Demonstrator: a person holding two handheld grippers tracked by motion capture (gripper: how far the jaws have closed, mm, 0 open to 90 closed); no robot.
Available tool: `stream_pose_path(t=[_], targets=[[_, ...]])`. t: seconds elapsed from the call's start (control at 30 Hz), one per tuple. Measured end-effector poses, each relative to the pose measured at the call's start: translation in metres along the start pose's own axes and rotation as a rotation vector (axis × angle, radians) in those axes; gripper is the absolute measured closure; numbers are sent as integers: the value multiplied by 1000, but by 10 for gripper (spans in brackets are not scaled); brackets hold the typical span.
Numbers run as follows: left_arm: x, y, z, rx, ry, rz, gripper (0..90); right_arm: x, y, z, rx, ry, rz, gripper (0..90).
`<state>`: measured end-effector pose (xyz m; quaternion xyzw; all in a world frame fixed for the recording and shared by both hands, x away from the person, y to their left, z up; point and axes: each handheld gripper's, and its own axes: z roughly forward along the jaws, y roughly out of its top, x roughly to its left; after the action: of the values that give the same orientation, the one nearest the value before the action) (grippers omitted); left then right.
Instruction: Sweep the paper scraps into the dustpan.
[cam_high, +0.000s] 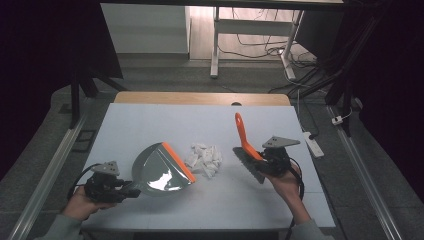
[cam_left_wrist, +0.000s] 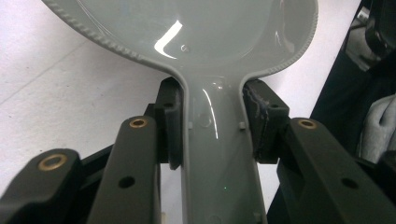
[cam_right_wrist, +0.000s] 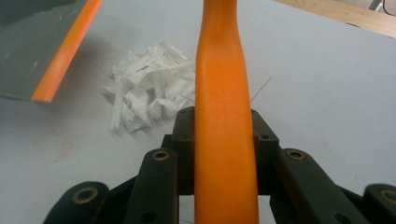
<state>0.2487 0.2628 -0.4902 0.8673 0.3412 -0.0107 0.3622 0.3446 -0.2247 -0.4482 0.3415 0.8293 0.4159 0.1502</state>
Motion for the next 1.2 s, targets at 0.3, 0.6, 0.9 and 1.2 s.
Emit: stream_pose_path(t=[0.3, 0.6, 0.9, 1.2], targets=[[1, -2, 7, 35, -17, -1, 610, 3, 12, 14, 0, -2, 4, 701], [3, -4, 10, 50, -24, -8, 610, 6, 19, 28, 9, 3, -6, 702], [4, -4, 15, 61, -31, -19, 609, 6, 24, 36, 11, 6, -2, 702], [9, 1, 22, 80, -45, -15, 609, 5, 32, 48, 23, 4, -10, 702]])
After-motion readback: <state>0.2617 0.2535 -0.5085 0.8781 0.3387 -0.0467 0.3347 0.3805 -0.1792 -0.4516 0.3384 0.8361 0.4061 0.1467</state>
